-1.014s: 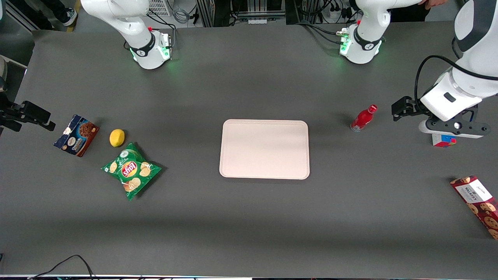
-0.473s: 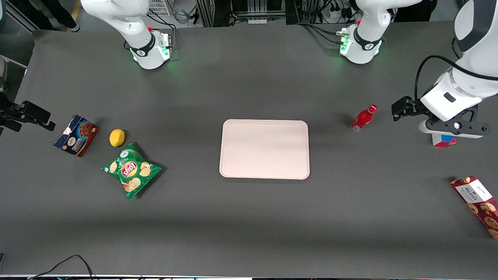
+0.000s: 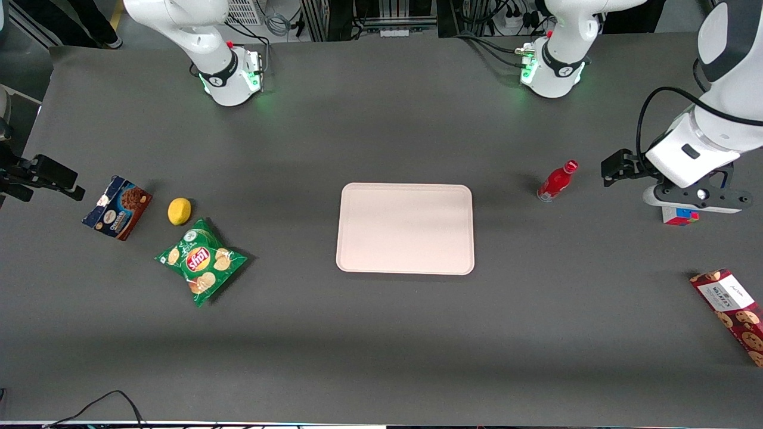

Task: Place red cookie box on tray
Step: 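Move the left gripper over the red plaid cookie box and lower it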

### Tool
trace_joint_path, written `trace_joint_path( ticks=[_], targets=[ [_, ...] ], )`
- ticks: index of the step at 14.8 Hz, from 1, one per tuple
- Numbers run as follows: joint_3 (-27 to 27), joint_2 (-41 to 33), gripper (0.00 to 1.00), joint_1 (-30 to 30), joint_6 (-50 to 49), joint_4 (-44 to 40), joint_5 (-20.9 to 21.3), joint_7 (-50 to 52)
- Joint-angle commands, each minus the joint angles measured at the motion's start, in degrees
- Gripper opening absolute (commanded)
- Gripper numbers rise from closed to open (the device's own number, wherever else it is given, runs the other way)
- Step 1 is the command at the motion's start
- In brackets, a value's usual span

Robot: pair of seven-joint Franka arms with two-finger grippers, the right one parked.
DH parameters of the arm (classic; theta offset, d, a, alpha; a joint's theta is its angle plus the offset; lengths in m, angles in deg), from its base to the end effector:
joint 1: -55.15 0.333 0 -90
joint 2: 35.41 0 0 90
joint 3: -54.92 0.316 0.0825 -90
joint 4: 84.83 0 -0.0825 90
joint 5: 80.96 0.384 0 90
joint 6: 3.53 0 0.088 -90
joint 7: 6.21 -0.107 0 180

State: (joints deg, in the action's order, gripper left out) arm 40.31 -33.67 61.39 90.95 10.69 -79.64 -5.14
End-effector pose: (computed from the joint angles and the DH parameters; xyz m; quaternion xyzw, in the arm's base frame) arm 0.5605 -0.0782 0.5691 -0.9976 0.0648 0.0231 0.0096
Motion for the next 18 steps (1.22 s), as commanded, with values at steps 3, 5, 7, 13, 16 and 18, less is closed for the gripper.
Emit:
trace_joint_path(
  ticks=[3,5,7,13,16,18],
  targets=[
    [1.86,2.65,1.0,1.23,0.88,-1.2,1.49,-0.63],
    [4.14,3.97,1.0,1.31,1.41,-1.91,2.37,-0.71],
    [5.82,4.59,1.0,1.31,1.76,-2.0,2.46,-0.98],
    [9.5,7.22,1.0,4.74,3.26,-4.28,4.04,-3.16],
    [14.33,9.59,1.0,4.74,4.31,-6.92,3.34,-5.63],
    [16.79,11.09,1.0,4.83,6.5,-7.1,3.52,-6.77]
  ],
)
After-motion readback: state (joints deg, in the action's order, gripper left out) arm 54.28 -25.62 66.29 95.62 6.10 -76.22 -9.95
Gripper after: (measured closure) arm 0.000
